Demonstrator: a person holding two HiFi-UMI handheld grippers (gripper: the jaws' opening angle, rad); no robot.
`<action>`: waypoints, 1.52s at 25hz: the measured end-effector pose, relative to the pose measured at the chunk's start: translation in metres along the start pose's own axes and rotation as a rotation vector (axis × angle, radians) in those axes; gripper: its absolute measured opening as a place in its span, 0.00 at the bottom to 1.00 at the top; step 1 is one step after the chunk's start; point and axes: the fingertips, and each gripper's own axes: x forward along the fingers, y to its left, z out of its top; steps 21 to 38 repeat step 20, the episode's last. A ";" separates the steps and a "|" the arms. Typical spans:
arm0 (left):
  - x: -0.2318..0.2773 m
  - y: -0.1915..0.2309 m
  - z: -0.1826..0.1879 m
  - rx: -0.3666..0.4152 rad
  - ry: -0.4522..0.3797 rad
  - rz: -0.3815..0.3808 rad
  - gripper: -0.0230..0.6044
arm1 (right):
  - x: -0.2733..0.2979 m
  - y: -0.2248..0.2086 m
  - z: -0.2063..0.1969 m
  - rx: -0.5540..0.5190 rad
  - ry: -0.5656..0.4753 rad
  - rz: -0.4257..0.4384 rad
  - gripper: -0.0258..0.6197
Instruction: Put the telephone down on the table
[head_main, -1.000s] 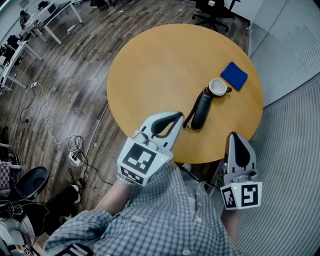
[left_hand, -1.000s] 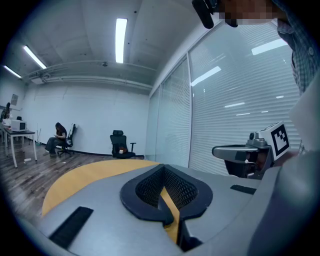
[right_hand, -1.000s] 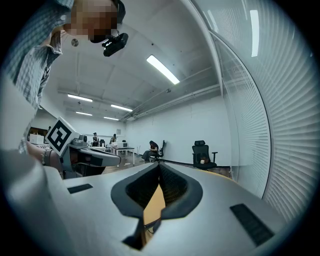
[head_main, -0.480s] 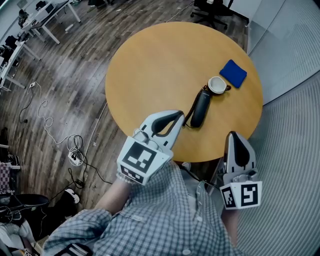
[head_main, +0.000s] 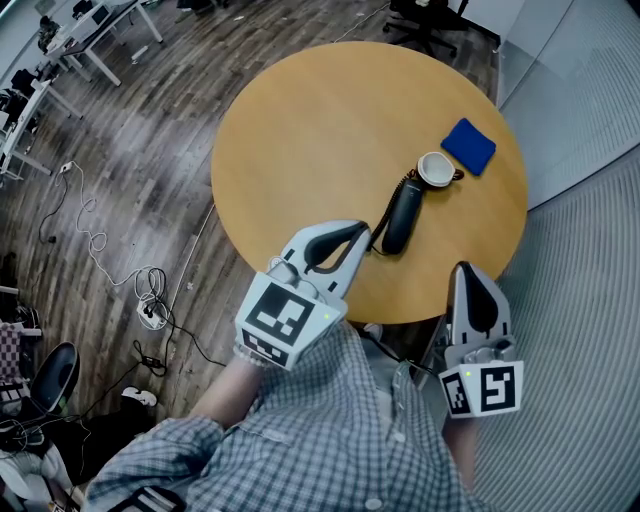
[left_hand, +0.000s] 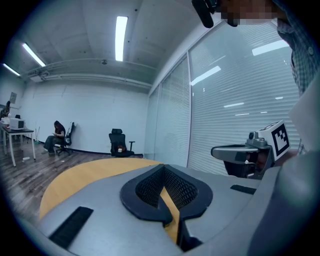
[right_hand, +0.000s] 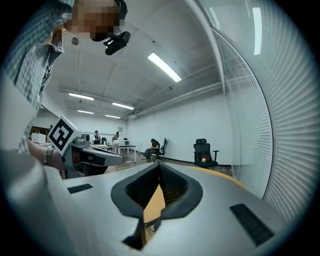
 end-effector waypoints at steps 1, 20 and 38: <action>0.000 0.000 0.000 0.000 0.001 0.001 0.05 | 0.000 0.000 0.000 0.001 0.001 0.002 0.05; 0.004 -0.001 -0.004 -0.004 0.013 -0.005 0.05 | 0.007 0.001 -0.003 0.010 0.005 0.014 0.06; 0.004 -0.001 -0.004 -0.004 0.013 -0.005 0.05 | 0.007 0.001 -0.003 0.010 0.005 0.014 0.06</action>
